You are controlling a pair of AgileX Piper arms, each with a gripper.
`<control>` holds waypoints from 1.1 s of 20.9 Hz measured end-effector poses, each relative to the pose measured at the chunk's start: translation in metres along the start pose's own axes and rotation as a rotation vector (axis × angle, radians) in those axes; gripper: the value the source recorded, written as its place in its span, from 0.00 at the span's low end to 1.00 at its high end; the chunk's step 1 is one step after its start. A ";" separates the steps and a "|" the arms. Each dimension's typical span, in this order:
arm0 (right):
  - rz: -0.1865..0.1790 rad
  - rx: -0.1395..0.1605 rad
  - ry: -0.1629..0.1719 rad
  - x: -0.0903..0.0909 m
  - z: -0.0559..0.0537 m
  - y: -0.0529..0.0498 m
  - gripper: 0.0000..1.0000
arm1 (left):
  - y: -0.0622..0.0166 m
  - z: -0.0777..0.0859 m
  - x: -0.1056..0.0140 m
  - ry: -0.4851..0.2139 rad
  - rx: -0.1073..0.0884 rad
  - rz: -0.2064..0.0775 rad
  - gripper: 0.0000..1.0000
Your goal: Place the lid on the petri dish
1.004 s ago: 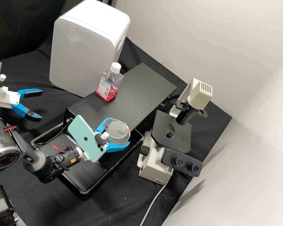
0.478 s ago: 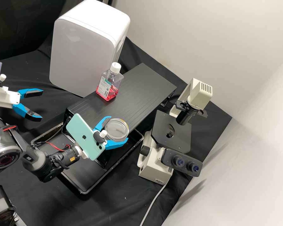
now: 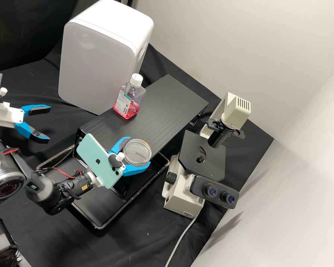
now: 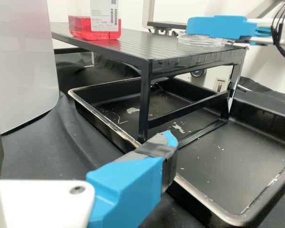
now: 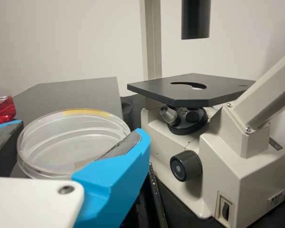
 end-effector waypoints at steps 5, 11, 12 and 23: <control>-0.006 -0.080 0.011 -0.001 -0.002 -0.002 0.00 | 0.0000 0.000 0.000 0.000 0.000 0.000 1.00; -0.019 -0.115 0.011 -0.001 -0.004 -0.004 0.00 | 0.0000 0.000 0.000 0.000 0.000 0.000 1.00; -0.024 -0.124 0.011 -0.001 -0.004 -0.005 0.00 | 0.0000 0.000 0.000 0.000 0.000 0.000 1.00; -0.054 -0.152 -0.001 0.002 -0.005 -0.009 1.00 | 0.0007 -0.002 0.000 0.021 -0.009 0.007 1.00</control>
